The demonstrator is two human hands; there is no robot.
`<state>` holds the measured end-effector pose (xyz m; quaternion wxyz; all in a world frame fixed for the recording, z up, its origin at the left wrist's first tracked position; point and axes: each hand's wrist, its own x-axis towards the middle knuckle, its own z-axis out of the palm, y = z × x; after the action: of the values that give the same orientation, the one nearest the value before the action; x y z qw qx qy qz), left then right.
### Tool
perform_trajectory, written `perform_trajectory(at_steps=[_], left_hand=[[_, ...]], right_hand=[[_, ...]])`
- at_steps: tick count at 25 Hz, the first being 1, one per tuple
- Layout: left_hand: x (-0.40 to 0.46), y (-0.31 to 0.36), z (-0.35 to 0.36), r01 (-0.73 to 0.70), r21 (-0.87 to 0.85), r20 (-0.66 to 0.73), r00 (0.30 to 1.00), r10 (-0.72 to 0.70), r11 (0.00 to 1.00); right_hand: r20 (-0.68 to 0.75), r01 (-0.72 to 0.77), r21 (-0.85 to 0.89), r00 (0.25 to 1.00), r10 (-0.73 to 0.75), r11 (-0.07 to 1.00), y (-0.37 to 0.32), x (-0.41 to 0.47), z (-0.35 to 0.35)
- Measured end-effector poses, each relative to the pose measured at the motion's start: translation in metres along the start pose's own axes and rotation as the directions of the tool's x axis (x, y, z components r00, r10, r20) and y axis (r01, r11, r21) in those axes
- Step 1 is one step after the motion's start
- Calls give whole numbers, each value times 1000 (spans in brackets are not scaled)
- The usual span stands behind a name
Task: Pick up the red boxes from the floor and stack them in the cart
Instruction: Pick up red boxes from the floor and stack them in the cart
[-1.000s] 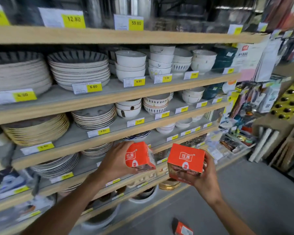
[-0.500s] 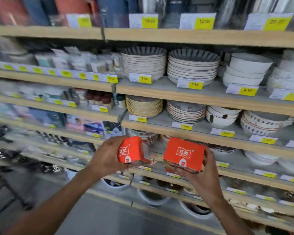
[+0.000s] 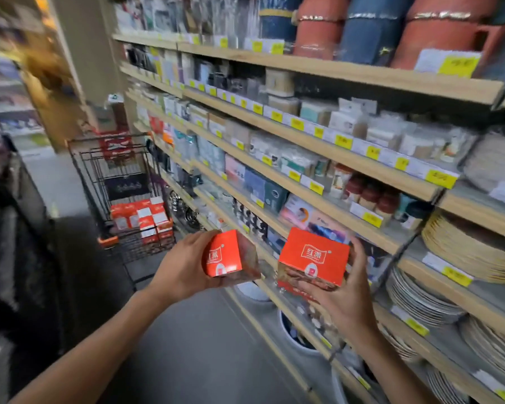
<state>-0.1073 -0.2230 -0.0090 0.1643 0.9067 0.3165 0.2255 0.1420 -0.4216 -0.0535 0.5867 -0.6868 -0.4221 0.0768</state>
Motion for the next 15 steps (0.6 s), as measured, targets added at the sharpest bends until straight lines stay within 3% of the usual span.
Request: perform_trajectory(at_steps=[4, 15], left_hand=[[-3, -94, -45, 140, 74, -60, 989, -135, 987], [38, -260, -66, 434, 82, -148, 895, -420, 897]], right_hand=[[141, 138, -49, 981, -130, 989, -6, 45, 106], [366, 161, 135, 909, -200, 978, 24, 172, 315]])
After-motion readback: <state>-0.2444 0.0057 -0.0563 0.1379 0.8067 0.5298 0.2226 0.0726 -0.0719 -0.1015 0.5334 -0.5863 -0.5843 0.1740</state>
